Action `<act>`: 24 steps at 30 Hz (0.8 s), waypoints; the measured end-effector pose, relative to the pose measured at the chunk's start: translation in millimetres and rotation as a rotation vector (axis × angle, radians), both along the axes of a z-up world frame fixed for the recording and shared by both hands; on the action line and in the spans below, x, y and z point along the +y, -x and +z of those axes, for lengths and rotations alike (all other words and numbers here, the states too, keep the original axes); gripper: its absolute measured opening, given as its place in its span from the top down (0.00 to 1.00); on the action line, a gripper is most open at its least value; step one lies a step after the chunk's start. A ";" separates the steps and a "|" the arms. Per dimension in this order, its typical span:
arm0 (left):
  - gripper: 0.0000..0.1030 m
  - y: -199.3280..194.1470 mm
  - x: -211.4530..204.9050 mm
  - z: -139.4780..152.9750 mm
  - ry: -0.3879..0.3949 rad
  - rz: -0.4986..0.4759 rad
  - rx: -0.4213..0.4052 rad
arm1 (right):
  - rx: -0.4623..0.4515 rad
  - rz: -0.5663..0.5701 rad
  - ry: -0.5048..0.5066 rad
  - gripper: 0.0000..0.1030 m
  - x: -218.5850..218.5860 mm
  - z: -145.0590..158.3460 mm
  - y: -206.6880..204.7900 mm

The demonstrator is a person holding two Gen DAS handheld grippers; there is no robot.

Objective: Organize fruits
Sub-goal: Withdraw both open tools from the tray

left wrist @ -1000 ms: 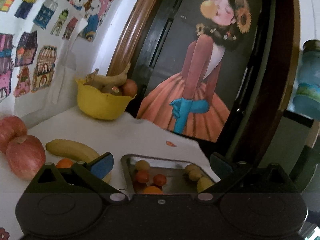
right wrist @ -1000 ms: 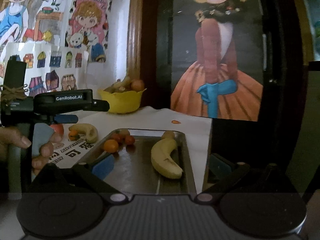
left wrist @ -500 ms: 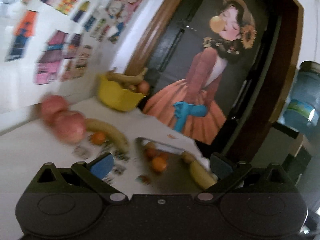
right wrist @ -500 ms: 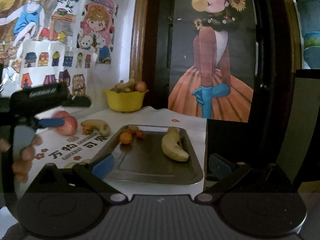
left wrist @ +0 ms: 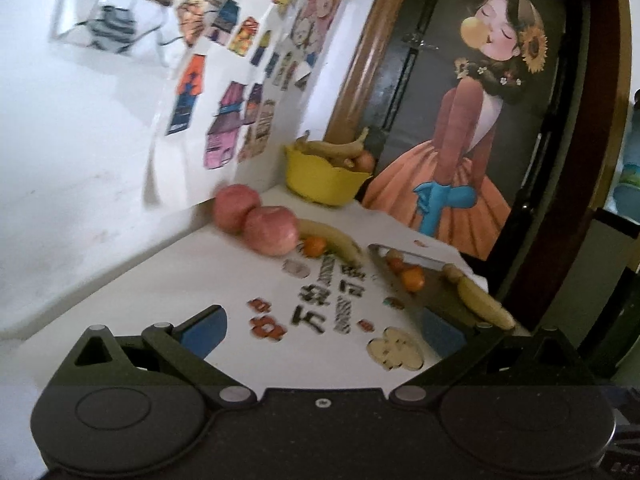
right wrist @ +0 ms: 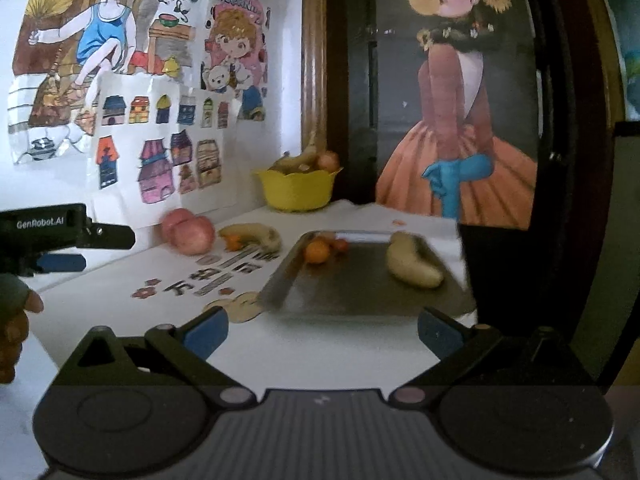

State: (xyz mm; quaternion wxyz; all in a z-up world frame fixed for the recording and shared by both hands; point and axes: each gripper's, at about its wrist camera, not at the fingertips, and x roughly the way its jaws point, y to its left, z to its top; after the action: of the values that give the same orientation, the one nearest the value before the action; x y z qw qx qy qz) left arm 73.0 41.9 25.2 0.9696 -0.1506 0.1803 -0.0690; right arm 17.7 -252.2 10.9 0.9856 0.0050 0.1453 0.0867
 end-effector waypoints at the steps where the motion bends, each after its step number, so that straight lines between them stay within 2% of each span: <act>1: 0.01 3.9 2.5 -1.1 -0.003 0.005 0.005 | 0.009 0.002 -0.012 0.00 2.6 -2.8 1.6; 5: 0.01 16.6 9.6 -4.2 -0.015 0.022 0.017 | 0.036 0.031 -0.023 0.00 15.3 -11.4 7.6; 14: 0.01 36.7 21.0 -8.2 -0.049 0.081 0.046 | 0.038 0.079 -0.025 0.00 32.1 -10.6 19.9; 24: 0.01 40.6 32.2 -14.2 -0.047 0.122 0.080 | 0.061 0.117 -0.014 0.00 45.6 -14.1 22.6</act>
State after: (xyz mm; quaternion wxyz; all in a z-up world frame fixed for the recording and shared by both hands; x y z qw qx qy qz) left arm 32.4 74.1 11.1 0.9673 -0.1410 0.2108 0.0004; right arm -4.9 -206.6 -3.3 0.9739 0.0060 0.1746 0.1452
